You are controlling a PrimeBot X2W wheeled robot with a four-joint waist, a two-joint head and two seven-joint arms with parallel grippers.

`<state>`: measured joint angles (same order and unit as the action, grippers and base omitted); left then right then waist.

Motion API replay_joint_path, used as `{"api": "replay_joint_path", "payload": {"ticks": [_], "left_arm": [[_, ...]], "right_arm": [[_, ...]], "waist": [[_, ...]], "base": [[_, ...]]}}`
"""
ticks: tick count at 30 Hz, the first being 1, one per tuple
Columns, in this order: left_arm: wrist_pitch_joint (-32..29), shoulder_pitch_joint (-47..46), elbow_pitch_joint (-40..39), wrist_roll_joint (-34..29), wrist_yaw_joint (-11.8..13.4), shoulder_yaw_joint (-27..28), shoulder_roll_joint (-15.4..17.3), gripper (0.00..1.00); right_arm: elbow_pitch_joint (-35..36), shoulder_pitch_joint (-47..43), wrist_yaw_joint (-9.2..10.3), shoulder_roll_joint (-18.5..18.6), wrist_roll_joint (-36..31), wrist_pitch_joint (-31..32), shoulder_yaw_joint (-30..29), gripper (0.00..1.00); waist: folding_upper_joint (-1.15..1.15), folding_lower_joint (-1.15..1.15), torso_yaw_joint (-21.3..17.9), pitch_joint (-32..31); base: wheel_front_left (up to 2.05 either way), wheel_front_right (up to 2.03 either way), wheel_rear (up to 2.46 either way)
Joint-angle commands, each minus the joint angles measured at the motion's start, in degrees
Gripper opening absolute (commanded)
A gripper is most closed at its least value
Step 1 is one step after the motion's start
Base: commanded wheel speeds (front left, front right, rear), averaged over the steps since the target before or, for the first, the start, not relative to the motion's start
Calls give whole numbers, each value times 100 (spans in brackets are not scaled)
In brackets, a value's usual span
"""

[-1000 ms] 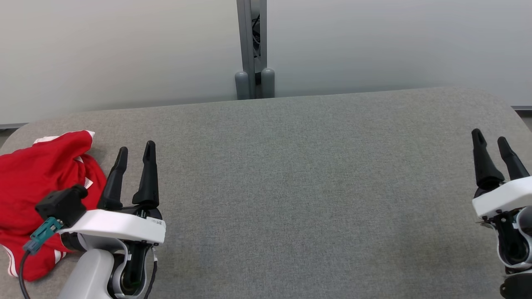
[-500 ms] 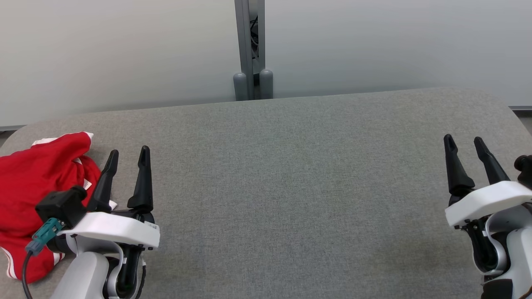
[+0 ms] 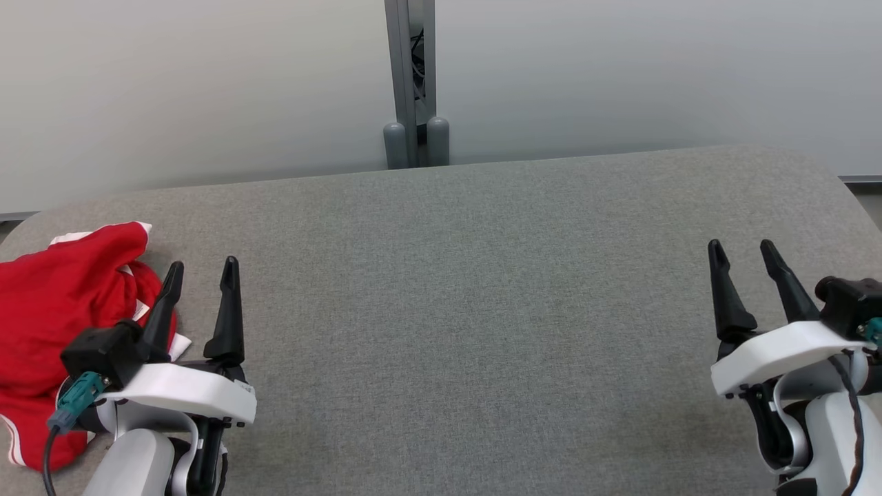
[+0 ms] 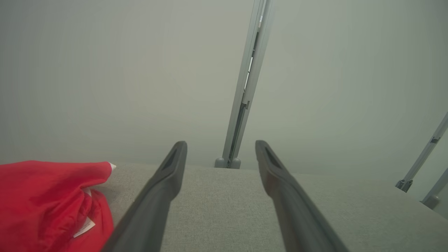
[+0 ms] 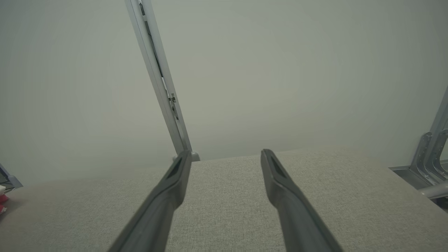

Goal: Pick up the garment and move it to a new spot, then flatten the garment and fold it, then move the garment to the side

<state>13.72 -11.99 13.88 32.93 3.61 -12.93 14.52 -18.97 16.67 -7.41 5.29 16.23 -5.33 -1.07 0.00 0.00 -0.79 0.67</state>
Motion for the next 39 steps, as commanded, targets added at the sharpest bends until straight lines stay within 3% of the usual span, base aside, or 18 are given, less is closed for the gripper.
{"api": "replay_joint_path", "payload": {"ticks": [1, 21, 39], "left_arm": [[28, -24, -35, -118, 48, 29, 64, 100], [-456, 23, 131, -534, 177, 3, 71, 100], [-486, -22, 217, -937, 272, -31, 166, 100]], "right_arm": [[32, -34, -10, 21, -110, -83, 40, 100], [-399, -32, -12, -121, -524, -549, 319, 100], [-477, -51, -13, -218, -919, -900, 414, 100]], "waist": [[0, 0, -1, -1], [0, 0, -65, -30], [0, 0, -83, -8]], "base": [[0, 0, 0], [0, 0, 0], [0, 0, 0]]}}
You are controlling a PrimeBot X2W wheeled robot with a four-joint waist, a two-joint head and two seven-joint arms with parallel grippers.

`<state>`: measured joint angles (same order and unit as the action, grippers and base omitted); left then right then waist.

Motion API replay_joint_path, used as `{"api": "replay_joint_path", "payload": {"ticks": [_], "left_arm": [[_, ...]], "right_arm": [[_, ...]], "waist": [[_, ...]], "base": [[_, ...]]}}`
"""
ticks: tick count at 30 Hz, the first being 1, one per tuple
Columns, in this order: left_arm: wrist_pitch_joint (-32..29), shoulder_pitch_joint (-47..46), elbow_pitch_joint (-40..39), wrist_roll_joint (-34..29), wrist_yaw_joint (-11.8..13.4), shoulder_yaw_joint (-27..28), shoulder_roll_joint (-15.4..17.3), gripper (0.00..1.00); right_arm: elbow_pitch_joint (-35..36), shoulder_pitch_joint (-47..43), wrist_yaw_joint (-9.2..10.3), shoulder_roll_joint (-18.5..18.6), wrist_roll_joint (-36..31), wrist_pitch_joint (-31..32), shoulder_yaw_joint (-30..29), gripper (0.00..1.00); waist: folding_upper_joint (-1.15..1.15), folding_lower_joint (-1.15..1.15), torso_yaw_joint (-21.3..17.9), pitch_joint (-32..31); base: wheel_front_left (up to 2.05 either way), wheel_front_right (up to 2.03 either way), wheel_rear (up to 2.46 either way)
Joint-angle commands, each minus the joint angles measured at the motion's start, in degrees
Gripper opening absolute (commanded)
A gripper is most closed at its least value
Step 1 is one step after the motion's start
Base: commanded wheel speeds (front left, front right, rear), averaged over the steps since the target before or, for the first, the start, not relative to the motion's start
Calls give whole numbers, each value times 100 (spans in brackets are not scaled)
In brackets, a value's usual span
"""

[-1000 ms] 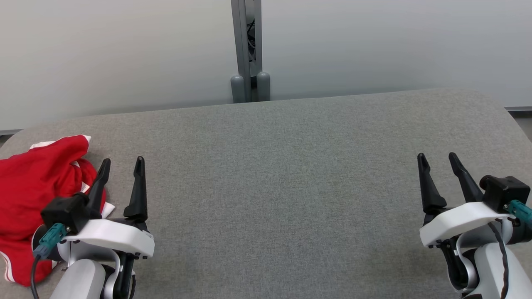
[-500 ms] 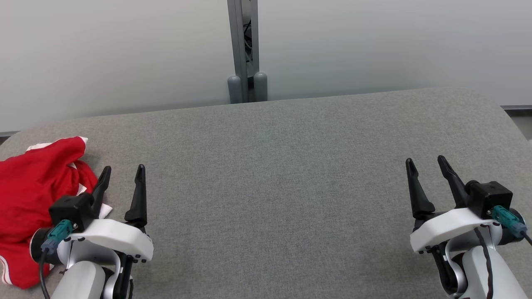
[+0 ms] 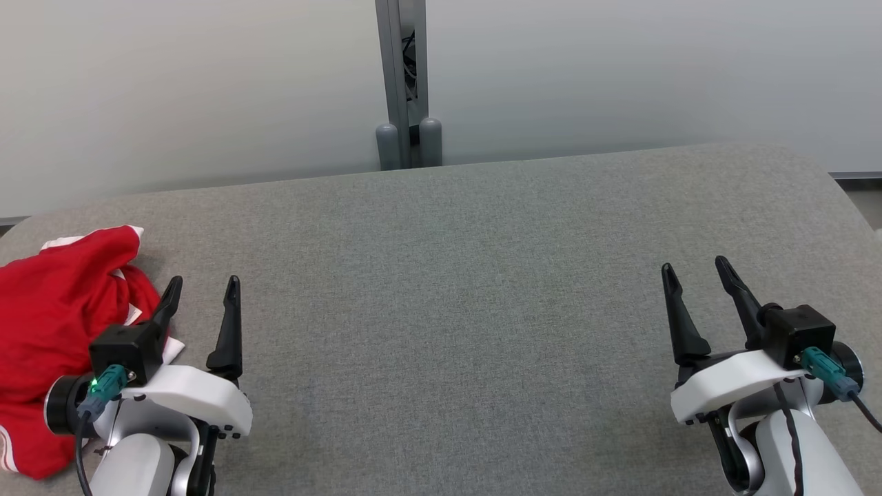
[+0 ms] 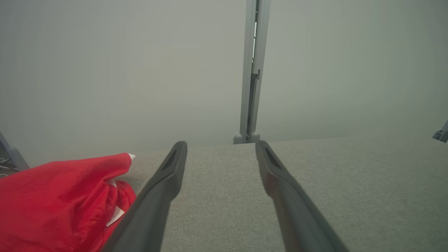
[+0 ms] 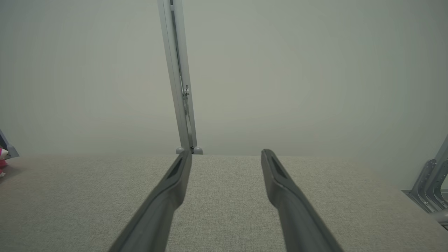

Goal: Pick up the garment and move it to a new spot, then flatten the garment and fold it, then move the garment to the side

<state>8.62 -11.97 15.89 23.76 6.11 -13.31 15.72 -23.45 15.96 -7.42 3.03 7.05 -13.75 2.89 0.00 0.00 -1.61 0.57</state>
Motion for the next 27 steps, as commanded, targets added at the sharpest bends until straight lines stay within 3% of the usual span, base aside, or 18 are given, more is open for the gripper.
{"api": "replay_joint_path", "payload": {"ticks": [1, 19, 27], "left_arm": [[30, -21, 22, -7, 21, 3, 43, 100], [92, -90, 100, 118, 39, -46, -1, 100], [141, -252, 119, 155, 12, -86, -50, 100]], "right_arm": [[-32, 23, -12, 9, 15, -60, 8, 100], [-60, 14, -12, -2, 142, -95, -145, 100], [0, 21, -12, -2, 105, -87, -162, 100]], "waist": [[0, 0, -2, 3], [0, 0, 12, 8], [0, 0, 400, 64]], "base": [[0, 0, 0], [0, 0, 0], [0, 0, 0]]}}
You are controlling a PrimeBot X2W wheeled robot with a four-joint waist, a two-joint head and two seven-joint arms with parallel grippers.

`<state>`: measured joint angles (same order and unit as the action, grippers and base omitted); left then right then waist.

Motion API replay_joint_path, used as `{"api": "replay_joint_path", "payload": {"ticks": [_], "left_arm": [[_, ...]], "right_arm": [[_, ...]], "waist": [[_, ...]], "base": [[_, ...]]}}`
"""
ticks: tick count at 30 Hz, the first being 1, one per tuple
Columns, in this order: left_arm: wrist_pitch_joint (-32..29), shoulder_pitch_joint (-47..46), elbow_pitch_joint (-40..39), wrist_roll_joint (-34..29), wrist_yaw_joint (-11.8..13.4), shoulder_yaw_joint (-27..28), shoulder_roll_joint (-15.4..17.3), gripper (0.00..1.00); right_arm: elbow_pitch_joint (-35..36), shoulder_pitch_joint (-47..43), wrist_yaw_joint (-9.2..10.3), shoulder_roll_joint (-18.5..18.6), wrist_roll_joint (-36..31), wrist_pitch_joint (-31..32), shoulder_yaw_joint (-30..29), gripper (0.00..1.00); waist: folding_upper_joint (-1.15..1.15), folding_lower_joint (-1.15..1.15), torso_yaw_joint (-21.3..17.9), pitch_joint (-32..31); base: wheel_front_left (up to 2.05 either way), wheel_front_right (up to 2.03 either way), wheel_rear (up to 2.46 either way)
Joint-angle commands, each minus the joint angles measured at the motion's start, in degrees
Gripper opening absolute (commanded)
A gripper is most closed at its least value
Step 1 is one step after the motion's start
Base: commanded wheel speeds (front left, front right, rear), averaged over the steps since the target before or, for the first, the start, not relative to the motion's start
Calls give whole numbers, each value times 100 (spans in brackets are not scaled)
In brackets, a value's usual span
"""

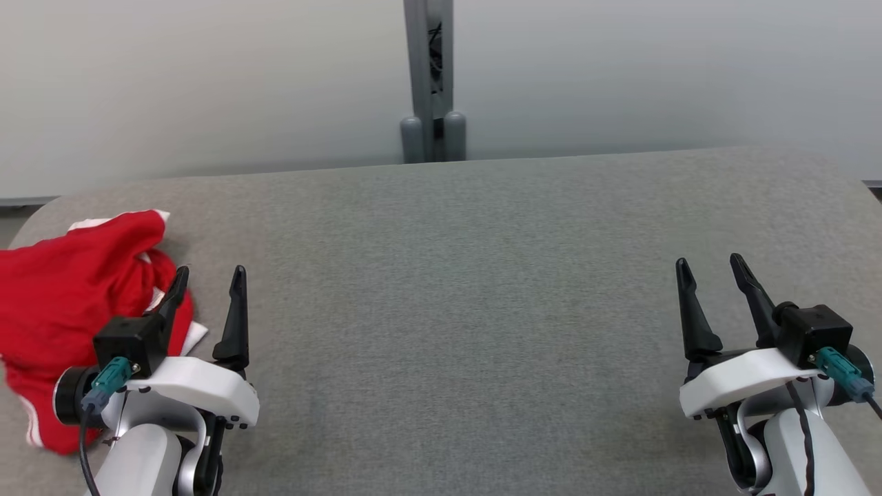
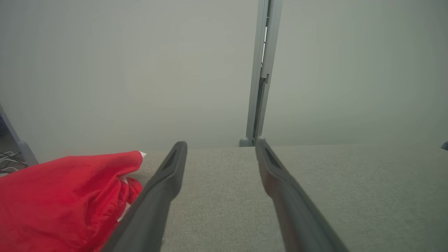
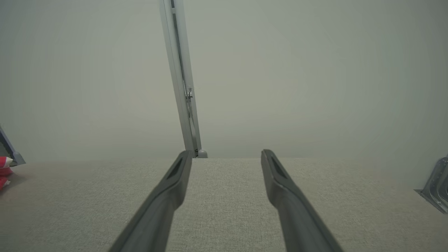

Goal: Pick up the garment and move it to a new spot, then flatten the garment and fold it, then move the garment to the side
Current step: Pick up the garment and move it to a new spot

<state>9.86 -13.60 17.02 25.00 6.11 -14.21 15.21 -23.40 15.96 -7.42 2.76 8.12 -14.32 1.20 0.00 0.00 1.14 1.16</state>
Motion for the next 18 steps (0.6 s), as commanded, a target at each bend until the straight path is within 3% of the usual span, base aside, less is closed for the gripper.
{"api": "replay_joint_path", "payload": {"ticks": [1, 4, 18], "left_arm": [[24, -105, 14, 26, 5, -8, 1, 100], [33, -116, 44, 36, 8, 0, 6, 100], [196, -14, -37, 148, 159, 187, 83, 100]], "right_arm": [[5, 11, -12, 24, -9, -30, 2, 100], [11, -5, -12, 26, 0, -29, 26, 100], [125, 147, -12, 26, 132, 35, 385, 100]], "waist": [[0, 0, 215, 4], [0, 0, 396, -5], [0, 0, 1929, 61]], "base": [[0, 0, 0], [0, 0, 0], [0, 0, 0]]}}
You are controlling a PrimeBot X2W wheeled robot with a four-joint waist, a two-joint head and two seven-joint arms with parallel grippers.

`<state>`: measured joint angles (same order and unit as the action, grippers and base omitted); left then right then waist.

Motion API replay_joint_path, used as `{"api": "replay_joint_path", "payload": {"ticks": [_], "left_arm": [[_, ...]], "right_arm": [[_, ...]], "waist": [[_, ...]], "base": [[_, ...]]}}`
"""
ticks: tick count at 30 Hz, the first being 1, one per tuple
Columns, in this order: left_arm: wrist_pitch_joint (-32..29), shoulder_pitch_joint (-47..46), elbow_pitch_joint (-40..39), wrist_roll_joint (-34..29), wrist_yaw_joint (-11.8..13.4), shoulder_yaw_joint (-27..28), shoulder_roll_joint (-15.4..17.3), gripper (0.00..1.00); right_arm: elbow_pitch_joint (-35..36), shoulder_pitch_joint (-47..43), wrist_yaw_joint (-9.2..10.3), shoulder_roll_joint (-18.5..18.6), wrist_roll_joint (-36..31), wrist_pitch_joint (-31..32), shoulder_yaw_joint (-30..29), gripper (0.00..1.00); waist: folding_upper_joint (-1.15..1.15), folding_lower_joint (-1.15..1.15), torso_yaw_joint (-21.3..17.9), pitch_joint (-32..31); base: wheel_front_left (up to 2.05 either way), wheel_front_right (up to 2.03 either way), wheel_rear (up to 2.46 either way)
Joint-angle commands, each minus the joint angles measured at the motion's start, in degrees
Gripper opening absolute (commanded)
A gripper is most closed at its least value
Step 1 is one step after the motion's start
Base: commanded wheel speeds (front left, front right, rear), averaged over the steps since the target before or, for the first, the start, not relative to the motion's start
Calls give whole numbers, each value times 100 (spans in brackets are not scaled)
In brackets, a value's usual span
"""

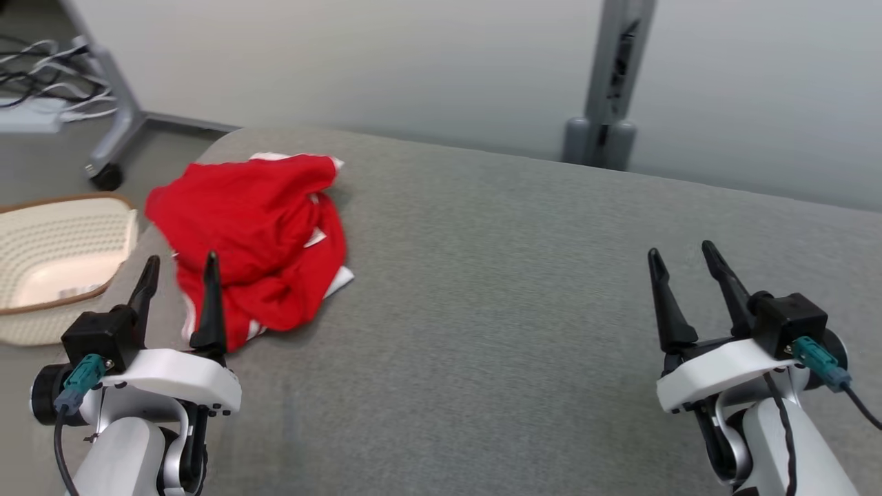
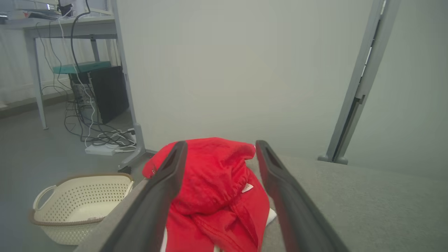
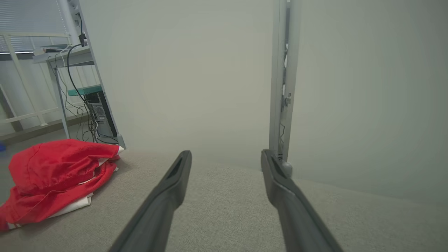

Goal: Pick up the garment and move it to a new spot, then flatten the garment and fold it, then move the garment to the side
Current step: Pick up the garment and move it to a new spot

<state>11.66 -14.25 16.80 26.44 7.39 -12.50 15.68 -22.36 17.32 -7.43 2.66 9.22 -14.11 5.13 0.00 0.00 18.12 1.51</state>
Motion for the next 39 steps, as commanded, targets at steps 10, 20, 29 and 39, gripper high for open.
{"api": "replay_joint_path", "payload": {"ticks": [10, 20, 29, 39], "left_arm": [[-1, 142, -172, 73, 111, 44, 77, 100], [-31, 148, -261, 78, 173, 7, 86, 100], [-13, -53, -328, 96, 192, 35, 137, 100], [-164, -1417, -308, 11, 10, 196, 515, 100]], "right_arm": [[-7, 144, -9, 42, 63, 7, 198, 100], [-75, 202, -9, 40, 85, -30, 232, 100], [-54, 232, -9, 41, 27, -27, 202, 100], [73, 448, -9, 43, -73, 78, 250, 100]], "waist": [[0, 0, 735, 123], [0, 0, 750, 185], [0, 0, 713, 280], [0, 0, 443, 686]], "base": [[0, 0, 0], [0, 0, 0], [0, 0, 0], [0, 0, 0]]}}
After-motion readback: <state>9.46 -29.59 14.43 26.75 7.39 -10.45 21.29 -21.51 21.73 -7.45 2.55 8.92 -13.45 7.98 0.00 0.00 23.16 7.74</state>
